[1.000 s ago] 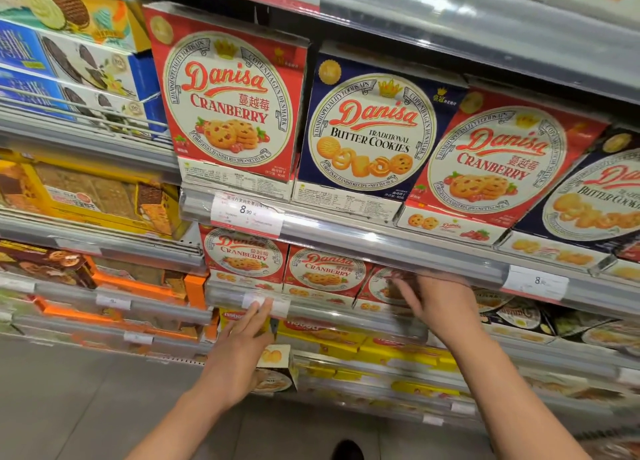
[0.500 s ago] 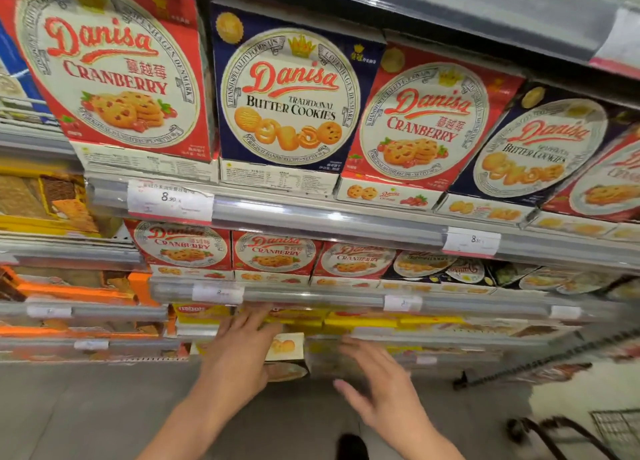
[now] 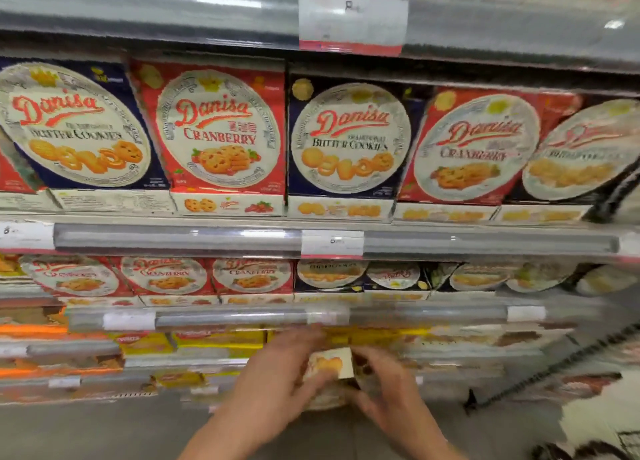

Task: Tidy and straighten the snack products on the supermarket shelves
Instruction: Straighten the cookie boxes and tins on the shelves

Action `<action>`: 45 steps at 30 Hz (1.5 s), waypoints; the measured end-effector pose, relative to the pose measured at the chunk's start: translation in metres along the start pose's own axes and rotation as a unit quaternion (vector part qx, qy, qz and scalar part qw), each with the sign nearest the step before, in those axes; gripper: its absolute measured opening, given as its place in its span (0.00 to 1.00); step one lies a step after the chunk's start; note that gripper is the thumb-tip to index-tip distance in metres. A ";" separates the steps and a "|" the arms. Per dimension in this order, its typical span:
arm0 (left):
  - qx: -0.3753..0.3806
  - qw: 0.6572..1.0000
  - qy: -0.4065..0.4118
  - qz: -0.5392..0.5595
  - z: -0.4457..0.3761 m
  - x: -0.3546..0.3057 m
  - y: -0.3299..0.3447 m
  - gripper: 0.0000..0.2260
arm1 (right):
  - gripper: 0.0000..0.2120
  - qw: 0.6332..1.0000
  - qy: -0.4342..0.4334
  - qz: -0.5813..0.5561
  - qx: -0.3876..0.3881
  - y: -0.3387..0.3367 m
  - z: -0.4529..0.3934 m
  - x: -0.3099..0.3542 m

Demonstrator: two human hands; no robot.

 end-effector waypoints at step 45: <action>-0.125 0.971 0.074 -0.188 -0.083 -0.051 0.037 0.29 | 0.24 0.935 0.194 -0.236 -0.181 -0.128 0.023 -0.088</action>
Point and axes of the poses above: each hand's wrist, its own z-axis away from the middle knuckle, its own y-axis out of the palm, x = y × z, the point moved 2 cm from there along -z, towards the middle knuckle, and after that the axes turned 5 degrees about -x, right-handed, at the moved point
